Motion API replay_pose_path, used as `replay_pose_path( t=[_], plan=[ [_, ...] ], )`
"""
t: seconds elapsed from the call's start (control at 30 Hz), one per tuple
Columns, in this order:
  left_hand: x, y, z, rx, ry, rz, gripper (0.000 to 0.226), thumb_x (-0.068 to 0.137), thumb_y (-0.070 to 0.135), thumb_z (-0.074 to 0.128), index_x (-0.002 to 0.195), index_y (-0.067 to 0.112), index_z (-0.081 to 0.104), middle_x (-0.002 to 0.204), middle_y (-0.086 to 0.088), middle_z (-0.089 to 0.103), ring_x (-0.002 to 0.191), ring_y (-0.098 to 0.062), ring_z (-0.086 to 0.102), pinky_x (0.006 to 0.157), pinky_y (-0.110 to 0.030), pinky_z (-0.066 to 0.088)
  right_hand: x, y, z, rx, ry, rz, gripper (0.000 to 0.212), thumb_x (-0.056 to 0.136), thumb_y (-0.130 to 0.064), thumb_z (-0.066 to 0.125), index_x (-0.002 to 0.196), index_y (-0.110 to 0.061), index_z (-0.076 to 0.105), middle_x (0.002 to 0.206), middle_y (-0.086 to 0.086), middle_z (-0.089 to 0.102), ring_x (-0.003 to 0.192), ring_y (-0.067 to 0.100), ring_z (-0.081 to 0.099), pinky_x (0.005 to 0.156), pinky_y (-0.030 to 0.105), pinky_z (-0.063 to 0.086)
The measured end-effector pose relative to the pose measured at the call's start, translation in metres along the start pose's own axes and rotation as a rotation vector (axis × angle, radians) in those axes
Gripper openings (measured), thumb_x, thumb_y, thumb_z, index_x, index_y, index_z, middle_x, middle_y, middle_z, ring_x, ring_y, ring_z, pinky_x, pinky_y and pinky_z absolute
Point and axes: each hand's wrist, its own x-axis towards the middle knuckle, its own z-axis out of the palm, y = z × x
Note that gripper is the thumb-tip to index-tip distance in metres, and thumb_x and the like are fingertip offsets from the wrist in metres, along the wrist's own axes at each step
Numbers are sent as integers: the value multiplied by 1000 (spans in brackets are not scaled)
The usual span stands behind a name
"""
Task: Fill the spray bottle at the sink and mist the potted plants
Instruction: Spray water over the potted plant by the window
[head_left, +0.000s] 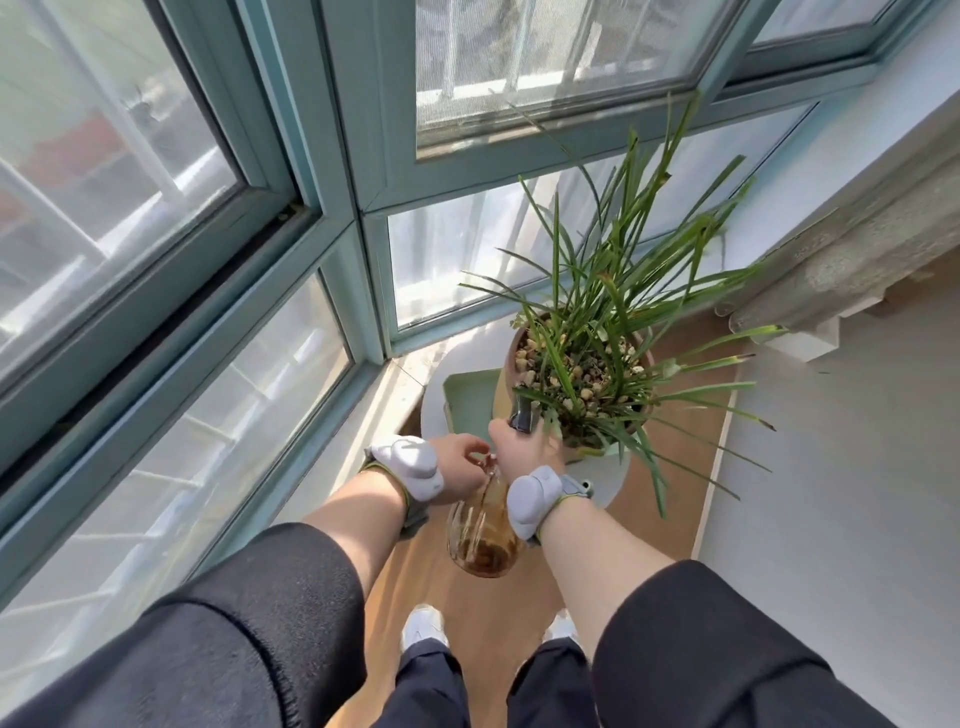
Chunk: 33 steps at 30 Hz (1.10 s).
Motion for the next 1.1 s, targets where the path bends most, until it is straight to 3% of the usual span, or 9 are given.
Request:
replay_pose_path(
  t=[0.13,0.23,0.3,0.37,0.47,0.73,0.87,1.0,1.1],
  plan=[
    [0,0,7,16,-18,-51,54,77,22,50,131,24,49,129,0,58,117,-19,54,104,-35,41,-8,12,-3,48,-12,-8,26,78,-45,42,60,-28,38,86,9,52,80,22,45,77,32,41],
    [0,7,14,28,-46,-58,53,78,23,50,132,24,48,129,2,58,118,-17,54,105,-35,41,-12,27,-9,45,14,-8,25,81,-40,51,67,-20,51,81,8,58,75,23,50,75,31,45],
    [0,11,20,32,-53,-60,54,78,20,47,132,23,48,130,1,58,118,-18,54,104,-36,42,-16,35,-14,1,17,-67,22,75,-41,47,64,-23,49,78,7,58,73,23,49,72,30,43],
    [-1,15,24,48,-80,-66,55,78,18,45,132,23,48,131,1,57,119,-18,54,105,-35,41,-20,42,-18,-1,42,-79,26,81,-33,54,59,-25,44,71,5,55,67,23,47,65,29,40],
    [-3,23,32,51,-105,-80,52,81,18,45,133,23,47,133,1,56,121,-18,52,107,-35,38,-21,54,-27,-46,79,-62,27,80,-22,55,59,-12,41,60,10,47,59,27,38,54,32,29],
    [-7,35,43,35,-20,-56,47,86,16,44,133,21,47,135,2,54,124,-17,49,107,-30,37,-11,49,-41,-70,93,-135,31,81,-12,53,57,-11,34,54,5,35,60,28,31,47,32,23],
    [-10,38,47,55,26,-36,43,88,17,45,131,21,51,134,0,53,123,-19,49,104,-29,37,-7,49,-41,-45,73,-102,24,86,-23,54,65,-13,50,65,6,51,66,24,42,60,28,35],
    [-11,39,48,54,43,-16,42,88,17,46,129,21,53,131,1,56,119,-19,52,103,-28,39,-6,48,-43,25,95,-107,36,77,-19,55,49,-13,33,45,-1,34,58,23,28,48,30,23],
    [-13,40,49,52,46,-22,42,87,16,46,129,20,53,131,1,56,120,-18,52,103,-28,39,-7,49,-43,44,106,-103,38,75,-19,55,47,-13,31,44,-2,30,57,23,24,48,31,22]
  ],
)
